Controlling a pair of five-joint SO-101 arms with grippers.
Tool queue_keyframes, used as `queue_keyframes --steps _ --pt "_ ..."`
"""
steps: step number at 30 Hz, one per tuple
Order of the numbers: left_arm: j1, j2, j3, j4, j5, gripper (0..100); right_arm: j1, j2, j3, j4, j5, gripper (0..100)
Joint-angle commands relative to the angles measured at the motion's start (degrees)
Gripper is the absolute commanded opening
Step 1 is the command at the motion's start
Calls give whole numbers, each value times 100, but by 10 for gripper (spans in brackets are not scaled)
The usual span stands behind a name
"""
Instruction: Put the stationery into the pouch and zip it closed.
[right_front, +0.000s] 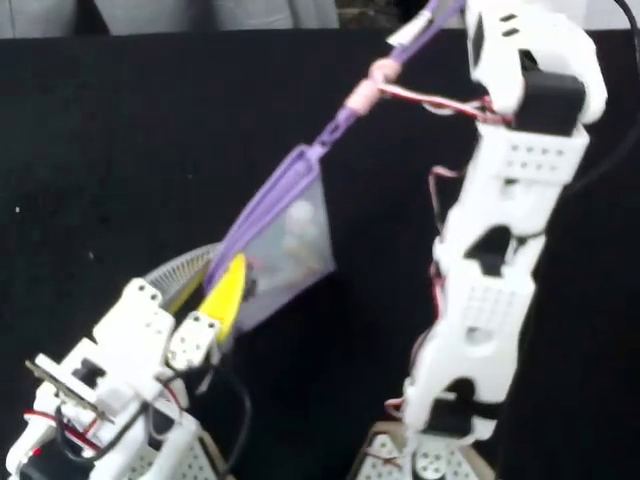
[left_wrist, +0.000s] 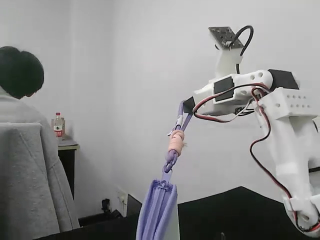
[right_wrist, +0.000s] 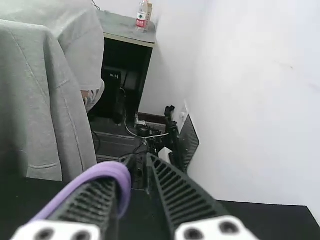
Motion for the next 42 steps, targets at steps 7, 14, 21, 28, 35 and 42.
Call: queue_keyframes --steps 7,14,21,28,35,42 --pt "-576 -105 22 53 -62 28 475 -57 -127 -273 -79 11" --pt "-629 -97 321 -114 -62 29 -325 -505 -127 422 -26 11" --pt "-637 -88 629 -334 -9 180 -826 -708 -127 791 -26 11" --pt "-637 -97 462 -70 -18 443 -1231 -716 -127 967 -18 12" --pt "-1130 -97 -620 193 -62 413 -1934 -716 -127 1442 1055 12" --pt "-3134 -97 -1552 352 -62 395 -2338 -673 -92 2066 2453 13"
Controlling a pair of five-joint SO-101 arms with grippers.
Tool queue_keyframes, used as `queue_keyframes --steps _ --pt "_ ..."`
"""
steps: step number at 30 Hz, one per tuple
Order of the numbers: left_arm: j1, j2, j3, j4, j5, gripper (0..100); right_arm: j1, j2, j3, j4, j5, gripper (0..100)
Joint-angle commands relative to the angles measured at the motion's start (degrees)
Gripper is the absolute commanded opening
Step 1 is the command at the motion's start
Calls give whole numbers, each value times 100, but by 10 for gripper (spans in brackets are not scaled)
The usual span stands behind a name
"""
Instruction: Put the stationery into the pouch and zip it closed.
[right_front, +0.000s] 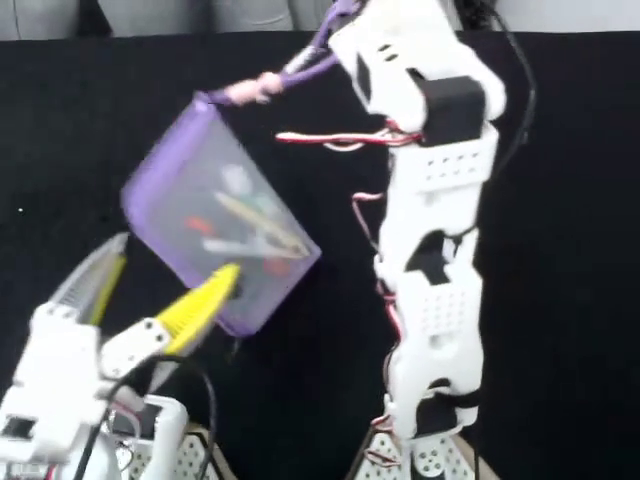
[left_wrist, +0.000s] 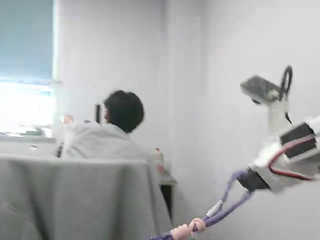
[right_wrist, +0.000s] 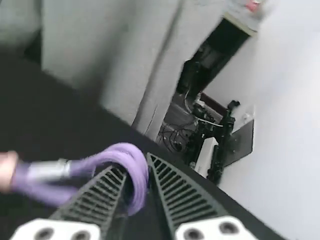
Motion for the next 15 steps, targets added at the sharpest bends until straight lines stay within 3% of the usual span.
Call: queue_keyframes --steps 1,5,15 --pt "-1147 9 -462 -18 -35 395 -149 -312 -84 202 554 13" --pt "-1930 9 -453 -26 0 395 -97 -136 -119 193 642 14" --pt "-1938 9 -444 26 9 395 97 980 -119 -545 651 15"
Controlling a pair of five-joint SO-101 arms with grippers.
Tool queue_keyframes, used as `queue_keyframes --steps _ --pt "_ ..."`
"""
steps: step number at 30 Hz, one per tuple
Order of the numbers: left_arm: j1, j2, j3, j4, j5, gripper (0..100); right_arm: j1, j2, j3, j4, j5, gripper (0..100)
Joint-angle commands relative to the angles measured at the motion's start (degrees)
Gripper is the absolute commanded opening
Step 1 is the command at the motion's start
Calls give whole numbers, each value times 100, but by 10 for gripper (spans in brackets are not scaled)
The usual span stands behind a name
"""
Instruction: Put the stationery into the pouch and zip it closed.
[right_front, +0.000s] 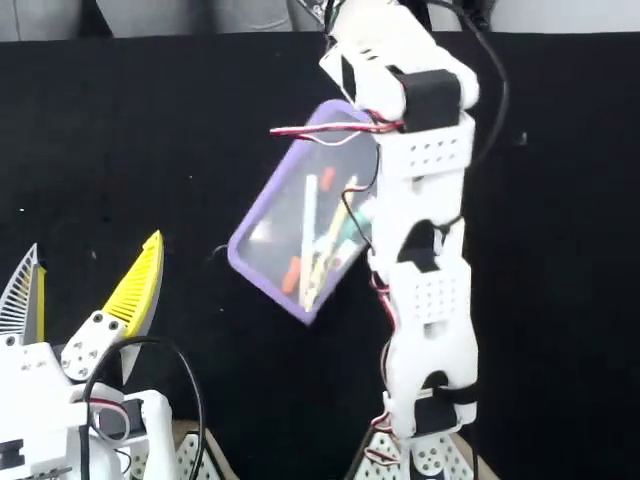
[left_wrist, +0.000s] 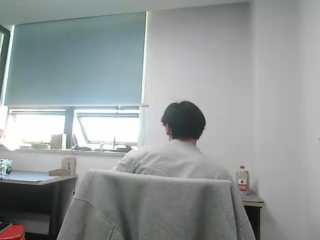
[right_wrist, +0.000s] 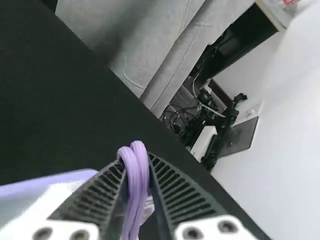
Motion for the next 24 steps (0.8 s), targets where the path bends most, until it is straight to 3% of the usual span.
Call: queue_keyframes --steps 1,13,20,24 --pt "-66 18 -207 26 9 395 53 312 -119 -448 62 15" --pt "-57 18 251 -18 9 395 -536 180 -119 -193 9 17" --pt "-57 18 277 -26 9 398 -765 84 -119 141 -352 198" --pt "-57 18 277 0 9 396 -1020 -48 -127 281 -404 253"
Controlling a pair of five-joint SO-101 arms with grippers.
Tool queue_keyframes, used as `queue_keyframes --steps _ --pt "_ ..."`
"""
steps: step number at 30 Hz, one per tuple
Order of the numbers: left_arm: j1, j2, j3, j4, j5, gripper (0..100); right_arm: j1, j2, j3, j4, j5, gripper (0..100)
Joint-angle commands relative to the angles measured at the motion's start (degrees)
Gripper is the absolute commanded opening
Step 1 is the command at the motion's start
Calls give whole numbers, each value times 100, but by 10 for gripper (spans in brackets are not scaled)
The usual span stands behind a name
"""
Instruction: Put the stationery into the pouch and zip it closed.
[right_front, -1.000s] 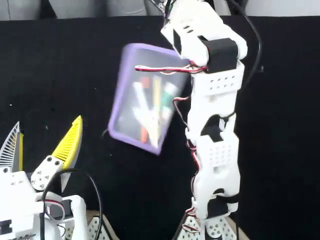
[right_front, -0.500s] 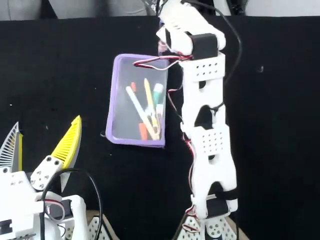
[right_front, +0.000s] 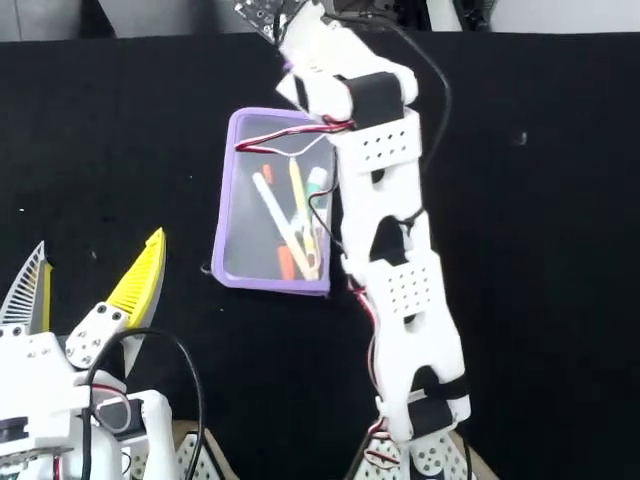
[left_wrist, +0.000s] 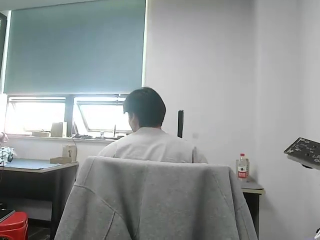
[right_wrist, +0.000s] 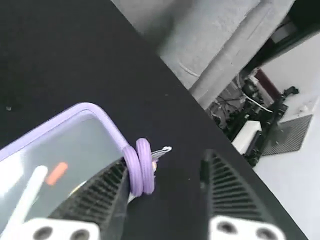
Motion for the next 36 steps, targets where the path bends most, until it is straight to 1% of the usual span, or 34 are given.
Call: queue_keyframes --steps 1,4,7,10,11,13,16,18,23,31,33,36 --pt "-57 18 4 9 9 396 -316 -690 -136 176 -97 261" --pt "-57 18 -4 26 9 396 -422 -1033 -119 545 -114 284" --pt "-57 18 -4 105 9 396 -633 -1332 -119 958 -343 328" --pt "-57 18 -48 123 9 396 -642 -1446 -22 1002 -475 351" --pt "-57 18 -48 123 9 396 -563 -1437 110 1002 -413 349" --pt "-75 18 -48 149 -26 396 -440 -1376 593 993 -35 351" --pt "-119 18 4 158 -44 396 -387 -1323 1727 993 686 350" --pt "-119 18 -4 316 -44 396 -352 -1323 2404 993 923 350" --pt "-66 18 13 501 -9 396 -378 -1323 3521 993 1292 350" --pt "-57 18 400 475 0 396 -378 -1323 4646 993 1758 353" --pt "-57 18 488 475 9 396 -352 -1332 4681 993 1785 353" --pt "-57 18 532 475 9 395 -343 -1341 4224 993 1609 353"
